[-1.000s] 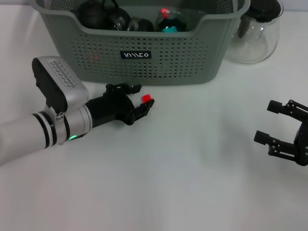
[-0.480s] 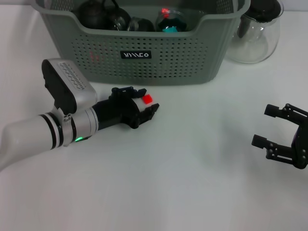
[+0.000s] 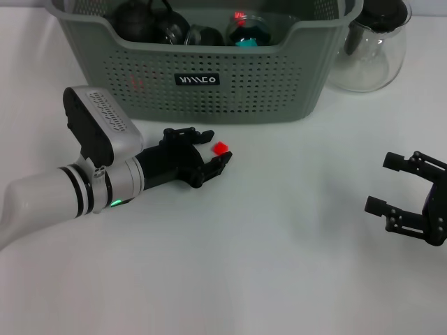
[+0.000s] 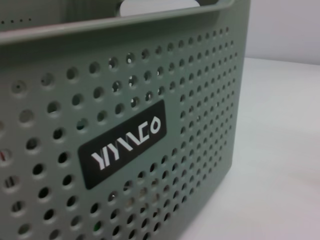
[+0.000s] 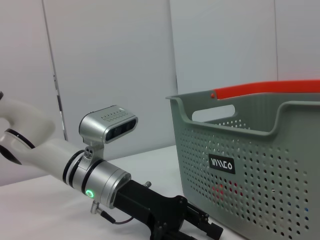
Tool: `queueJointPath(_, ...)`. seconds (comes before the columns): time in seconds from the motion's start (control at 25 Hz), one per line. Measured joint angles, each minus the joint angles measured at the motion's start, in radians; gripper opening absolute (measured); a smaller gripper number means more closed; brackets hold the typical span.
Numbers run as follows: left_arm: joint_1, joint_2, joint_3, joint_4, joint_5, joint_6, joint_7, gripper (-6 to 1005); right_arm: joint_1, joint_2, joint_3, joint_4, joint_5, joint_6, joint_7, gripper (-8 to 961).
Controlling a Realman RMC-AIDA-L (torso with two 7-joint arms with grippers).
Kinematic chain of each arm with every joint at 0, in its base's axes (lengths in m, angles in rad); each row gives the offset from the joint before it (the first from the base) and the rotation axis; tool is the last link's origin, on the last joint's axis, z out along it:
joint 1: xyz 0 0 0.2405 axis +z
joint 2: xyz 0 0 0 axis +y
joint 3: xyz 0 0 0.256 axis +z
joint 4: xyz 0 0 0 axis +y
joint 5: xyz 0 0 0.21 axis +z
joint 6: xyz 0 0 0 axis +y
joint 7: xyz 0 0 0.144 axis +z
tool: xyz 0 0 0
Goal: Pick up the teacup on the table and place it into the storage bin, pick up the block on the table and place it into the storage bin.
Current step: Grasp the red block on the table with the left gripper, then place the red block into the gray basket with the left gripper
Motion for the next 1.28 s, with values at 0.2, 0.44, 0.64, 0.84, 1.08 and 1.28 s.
queueJointPath(0.2, -0.003, -0.001, 0.0, -0.005, -0.005, -0.021, 0.0, 506, 0.0, 0.001, 0.0, 0.008, 0.0, 0.0, -0.001, 851)
queueJointPath(0.44, -0.009, -0.002, 0.0, -0.016, -0.007, -0.035, 0.001, 504, 0.001, 0.001, 0.0, 0.01, 0.0, 0.001, -0.002, 851)
queueJointPath(0.64, -0.01, -0.002, 0.0, -0.019, -0.009, -0.037, 0.012, 480, 0.002, 0.001, 0.0, 0.011, 0.0, 0.0, -0.002, 851)
queueJointPath(0.84, -0.009, -0.002, 0.0, -0.023, -0.01, -0.035, 0.025, 276, 0.002, 0.001, 0.0, 0.012, 0.0, -0.004, -0.001, 851)
queueJointPath(1.08, 0.016, 0.004, -0.003, -0.004, -0.02, 0.061, 0.003, 184, 0.002, 0.001, 0.0, 0.012, 0.0, -0.005, 0.0, 851)
queueJointPath(1.28, 0.066, 0.017, 0.049, 0.119, -0.01, 0.259, -0.181, 186, 0.001, 0.001, 0.0, 0.012, 0.0, -0.007, 0.0, 851)
